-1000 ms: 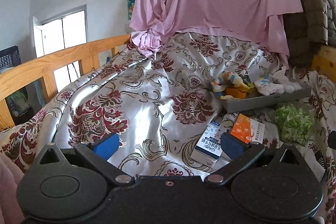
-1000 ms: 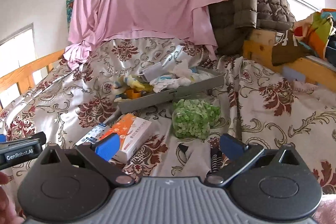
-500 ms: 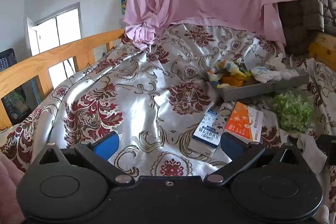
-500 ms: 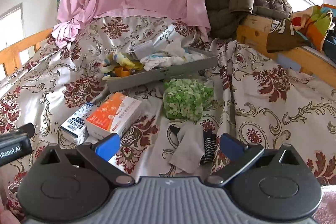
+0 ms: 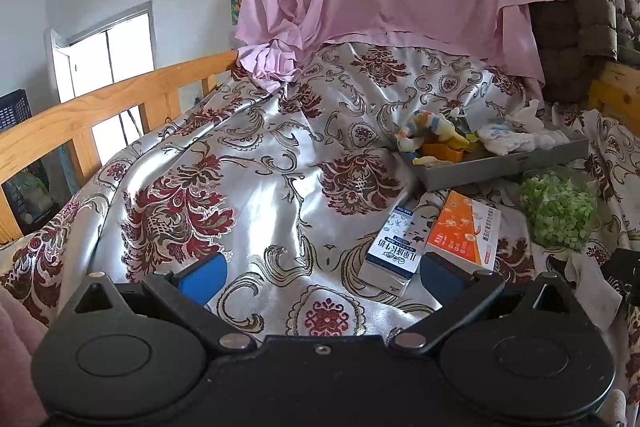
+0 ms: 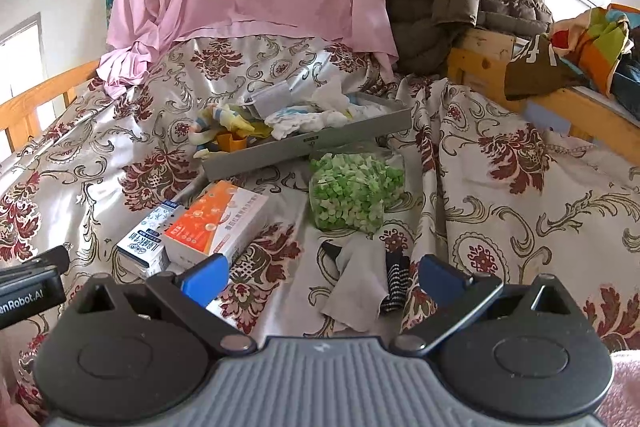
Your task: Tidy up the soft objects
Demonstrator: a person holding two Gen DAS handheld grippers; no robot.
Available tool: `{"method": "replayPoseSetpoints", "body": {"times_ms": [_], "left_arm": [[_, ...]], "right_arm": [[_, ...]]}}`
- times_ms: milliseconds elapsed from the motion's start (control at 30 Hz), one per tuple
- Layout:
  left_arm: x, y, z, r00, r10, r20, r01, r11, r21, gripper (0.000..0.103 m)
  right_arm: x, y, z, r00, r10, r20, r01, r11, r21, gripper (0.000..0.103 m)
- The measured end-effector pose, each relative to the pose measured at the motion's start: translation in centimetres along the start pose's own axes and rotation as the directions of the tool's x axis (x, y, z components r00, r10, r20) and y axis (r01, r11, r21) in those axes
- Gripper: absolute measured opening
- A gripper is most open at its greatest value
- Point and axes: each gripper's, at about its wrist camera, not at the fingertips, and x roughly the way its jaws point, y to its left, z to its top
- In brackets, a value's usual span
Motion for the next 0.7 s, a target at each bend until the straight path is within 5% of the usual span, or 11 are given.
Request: {"method": "replayPoseSetpoints", "body": {"times_ms": [700], "left_arm": [[0.06, -0.1, -0.14, 1.0, 0.002, -0.002, -0.002, 1.0, 0.003, 0.102]], "right_arm": [[0.17, 0.27, 0.06, 1.0, -0.001, -0.014, 0.001, 1.0, -0.019, 0.103]]}}
